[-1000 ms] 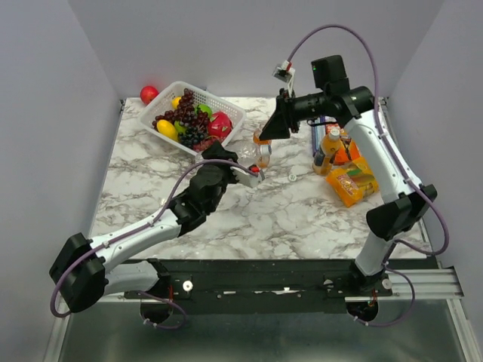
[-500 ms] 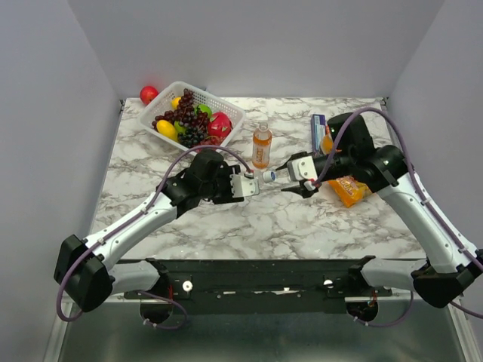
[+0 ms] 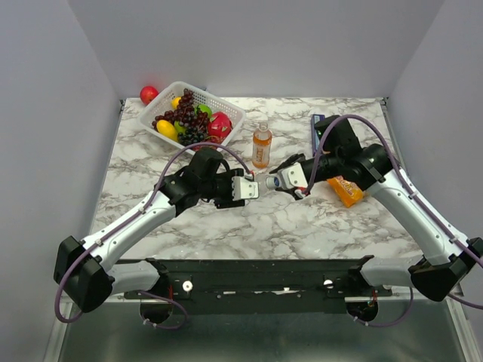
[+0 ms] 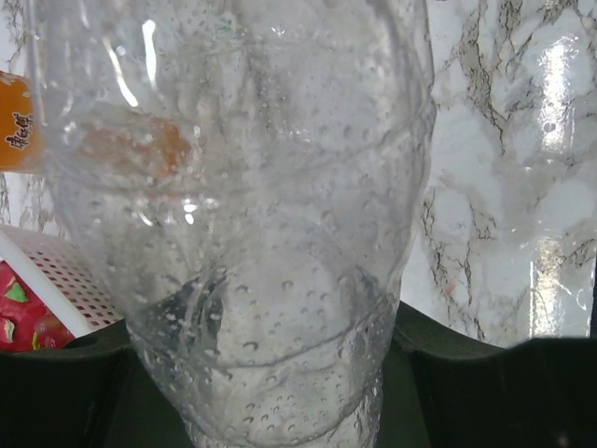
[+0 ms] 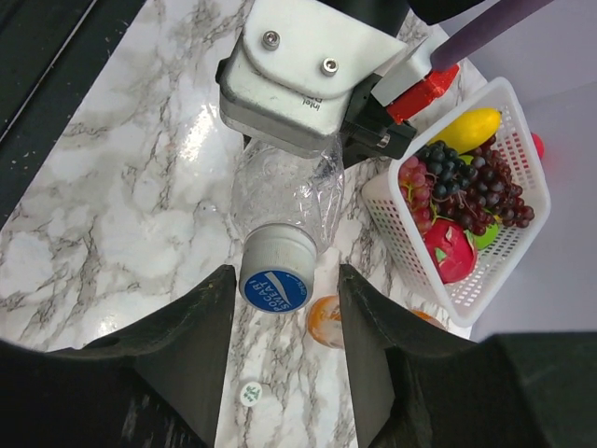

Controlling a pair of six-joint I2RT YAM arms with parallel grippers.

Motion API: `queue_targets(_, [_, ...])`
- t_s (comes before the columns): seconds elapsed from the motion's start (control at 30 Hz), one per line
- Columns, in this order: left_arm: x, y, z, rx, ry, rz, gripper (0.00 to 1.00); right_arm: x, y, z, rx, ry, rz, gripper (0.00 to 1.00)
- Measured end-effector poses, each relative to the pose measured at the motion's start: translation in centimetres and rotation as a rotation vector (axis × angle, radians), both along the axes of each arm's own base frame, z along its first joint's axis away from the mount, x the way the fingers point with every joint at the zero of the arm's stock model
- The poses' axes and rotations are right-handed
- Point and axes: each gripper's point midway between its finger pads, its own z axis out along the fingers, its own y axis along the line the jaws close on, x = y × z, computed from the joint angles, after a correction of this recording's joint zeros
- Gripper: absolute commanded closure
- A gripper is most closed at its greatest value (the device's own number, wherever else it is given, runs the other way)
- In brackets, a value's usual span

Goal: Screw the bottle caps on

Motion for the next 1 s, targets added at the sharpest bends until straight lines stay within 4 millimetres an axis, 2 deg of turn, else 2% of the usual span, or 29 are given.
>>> queue_targets(0.07, [-0.1, -0.1, 0.0, -0.005, 0.006, -0.003, 1.00, 0.0, 0.1, -0.1, -0.002, 0.002, 0.002, 0.53])
queue_targets(0.17, [-0.2, -0.1, 0.1, -0.011, 0.011, -0.002, 1.00, 0.0, 0.1, -0.3, -0.005, 0.011, 0.001, 0.65])
queue_targets(0.3, [-0.3, 0.0, 0.1, -0.014, 0.026, 0.007, 1.00, 0.1, 0.2, -0.3, -0.007, 0.029, -0.007, 0.86])
queue_targets(0.47, [-0.2, 0.0, -0.1, -0.060, 0.056, 0.069, 1.00, 1.0, 1.0, 0.1, -0.012, 0.172, -0.100, 0.99])
queue_targets(0.57, [1.0, 0.1, -0.3, -0.126, 0.035, 0.195, 1.00, 2.4, 2.5, 1.2, -0.004, 0.363, -0.204, 1.00])
queue_targets(0.7, [3.4, 0.6, 0.1, -0.195, -0.097, 0.450, 1.00, 4.4, 3.9, 2.5, 0.023, 0.712, -0.372, 1.00])
queue_targets(0.83, [4.7, 1.1, 0.1, -0.177, -0.207, 0.593, 1.00, 5.5, 3.9, 2.0, 0.034, 1.059, -0.569, 1.00])
queue_targets(0.93, [5.4, 1.9, 0.2, -0.147, -0.265, 0.664, 1.00, 6.5, 3.8, 1.6, 0.038, 1.207, -0.682, 0.99])
queue_targets(0.97, [5.5, 2.1, 0.2, -0.140, -0.276, 0.679, 1.00, 6.7, 3.8, 1.5, 0.039, 1.237, -0.706, 0.98])
queue_targets(1.0, [5.6, 2.3, 0.2, -0.136, -0.284, 0.691, 1.00, 6.9, 3.9, 1.5, 0.041, 1.261, -0.721, 0.83])
